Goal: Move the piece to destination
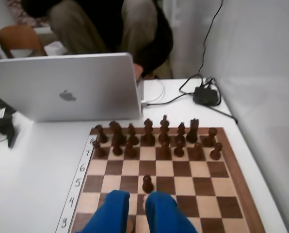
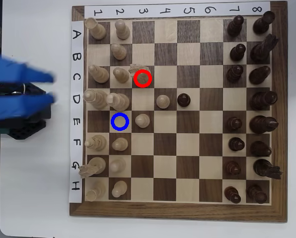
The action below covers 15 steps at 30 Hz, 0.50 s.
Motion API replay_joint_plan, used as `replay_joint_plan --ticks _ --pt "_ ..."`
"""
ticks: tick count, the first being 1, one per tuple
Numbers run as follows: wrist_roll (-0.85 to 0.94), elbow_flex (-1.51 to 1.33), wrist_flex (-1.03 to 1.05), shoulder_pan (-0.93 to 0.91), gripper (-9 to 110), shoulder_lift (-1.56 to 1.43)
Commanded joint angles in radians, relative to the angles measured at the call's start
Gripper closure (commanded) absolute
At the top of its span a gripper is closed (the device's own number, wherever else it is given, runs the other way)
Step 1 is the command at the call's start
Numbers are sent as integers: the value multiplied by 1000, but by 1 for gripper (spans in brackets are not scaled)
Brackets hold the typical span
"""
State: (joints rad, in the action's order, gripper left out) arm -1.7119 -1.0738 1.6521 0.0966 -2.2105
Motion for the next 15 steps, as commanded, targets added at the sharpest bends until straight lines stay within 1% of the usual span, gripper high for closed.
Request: replay_joint_plan --ticks 1,7,8,10,12,15 --pt "-333 -66 74 199 99 94" --pt "-350 -152 72 255 101 121" --pt "-337 -173 72 262 101 123" --pt "-230 -198 72 275 101 130" --pt "-207 -218 72 275 101 146" --pt "-325 -222 72 270 98 173"
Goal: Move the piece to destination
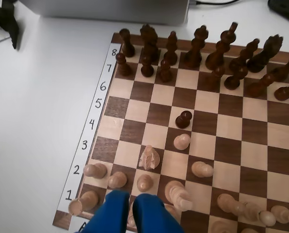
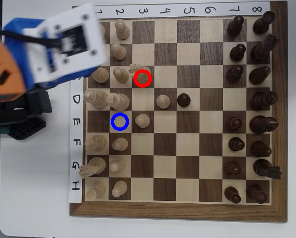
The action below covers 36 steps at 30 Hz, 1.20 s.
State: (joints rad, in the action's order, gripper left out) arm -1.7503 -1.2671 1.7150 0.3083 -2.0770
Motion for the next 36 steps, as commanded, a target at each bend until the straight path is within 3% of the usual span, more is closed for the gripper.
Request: replay_joint_plan --ticks 1,4,13,20,25,36 --pt "-356 -32 9 54 97 51" --pt "-497 -55 9 51 96 72" --pt "-647 -166 8 66 101 112" --pt "-555 -176 8 63 101 196" --pt "-433 -170 -6 63 91 259" --pt "-500 -242 -195 15 80 302"
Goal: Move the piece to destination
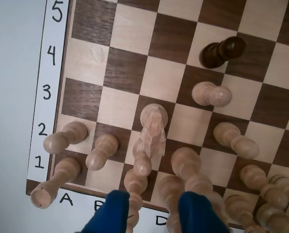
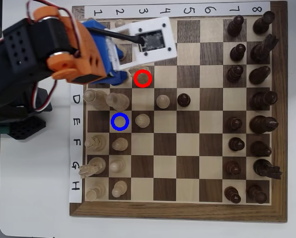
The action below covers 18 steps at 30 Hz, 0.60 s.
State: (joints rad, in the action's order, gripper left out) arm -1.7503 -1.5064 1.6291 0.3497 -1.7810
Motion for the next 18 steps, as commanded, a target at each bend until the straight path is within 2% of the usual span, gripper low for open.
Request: replay_joint_plan --ticks 1,7,18 --pt "-500 -3 -114 -26 80 15" --pt "-560 -6 -152 -63 79 31" --pt "-538 -187 -232 -81 79 35"
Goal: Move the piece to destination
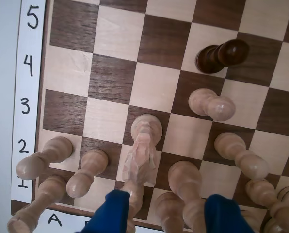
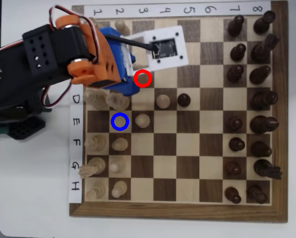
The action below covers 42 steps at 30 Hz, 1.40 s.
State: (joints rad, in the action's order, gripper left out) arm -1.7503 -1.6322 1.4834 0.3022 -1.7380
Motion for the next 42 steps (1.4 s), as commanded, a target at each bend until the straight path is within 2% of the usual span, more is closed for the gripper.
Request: replay_joint_plan --ticks 1,17,32,42 --pt "-537 -75 -100 -34 79 -8" --pt "-534 -95 -146 43 79 14" --pt "-482 -61 -2 6 77 -138" --pt "-491 124 120 28 78 -186"
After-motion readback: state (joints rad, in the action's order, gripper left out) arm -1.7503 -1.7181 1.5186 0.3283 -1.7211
